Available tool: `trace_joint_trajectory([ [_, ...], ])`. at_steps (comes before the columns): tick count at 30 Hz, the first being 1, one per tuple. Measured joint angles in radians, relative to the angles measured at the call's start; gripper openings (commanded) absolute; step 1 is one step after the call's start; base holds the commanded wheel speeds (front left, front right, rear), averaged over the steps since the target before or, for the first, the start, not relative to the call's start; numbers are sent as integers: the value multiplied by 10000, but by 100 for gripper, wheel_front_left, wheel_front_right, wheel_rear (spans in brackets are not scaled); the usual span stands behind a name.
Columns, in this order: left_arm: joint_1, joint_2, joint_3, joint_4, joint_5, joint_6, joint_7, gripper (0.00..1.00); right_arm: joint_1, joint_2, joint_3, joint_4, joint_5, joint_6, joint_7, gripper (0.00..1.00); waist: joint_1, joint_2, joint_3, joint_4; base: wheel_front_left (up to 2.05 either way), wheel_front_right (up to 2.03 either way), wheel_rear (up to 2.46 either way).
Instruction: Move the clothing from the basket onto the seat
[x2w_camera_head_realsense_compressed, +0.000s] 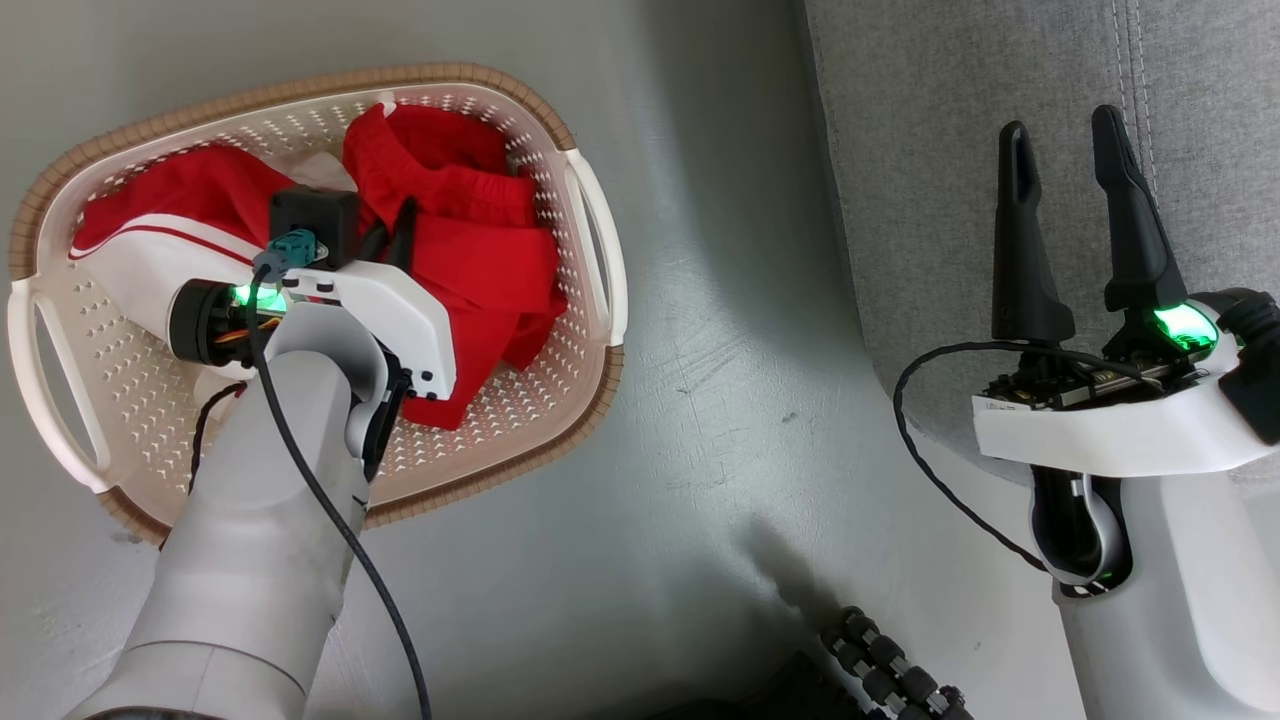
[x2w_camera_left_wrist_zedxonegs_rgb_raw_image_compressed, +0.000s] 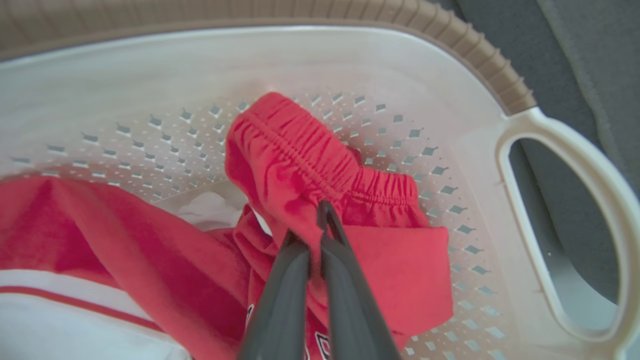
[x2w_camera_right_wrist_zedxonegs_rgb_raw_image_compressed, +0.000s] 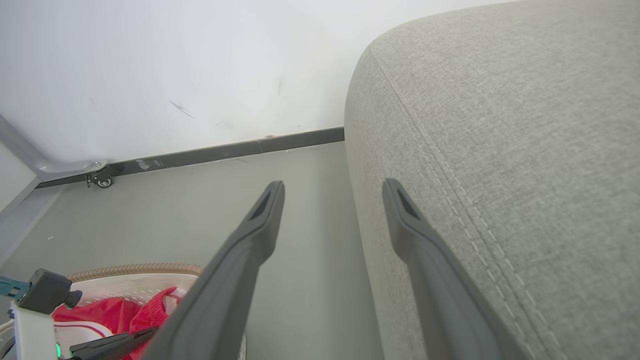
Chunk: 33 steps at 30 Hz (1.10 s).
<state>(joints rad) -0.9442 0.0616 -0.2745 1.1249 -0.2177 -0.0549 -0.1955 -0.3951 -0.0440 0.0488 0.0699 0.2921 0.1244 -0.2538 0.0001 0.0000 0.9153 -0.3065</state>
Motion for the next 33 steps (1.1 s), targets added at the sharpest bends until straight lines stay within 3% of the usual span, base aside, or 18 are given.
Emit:
trace_joint_trajectory([
  [24,448,84,-512,-796,562,23,-531,0,-396,-4,-123,291,-117,0,-2,100,0,0,-723,369,0,0,0],
  [33,1025,146,-495,-2485,679,144,-564,0,-396,-6,-142,516,-504,0,-2,100,-1,0,-1293,614,0,0,0],
])
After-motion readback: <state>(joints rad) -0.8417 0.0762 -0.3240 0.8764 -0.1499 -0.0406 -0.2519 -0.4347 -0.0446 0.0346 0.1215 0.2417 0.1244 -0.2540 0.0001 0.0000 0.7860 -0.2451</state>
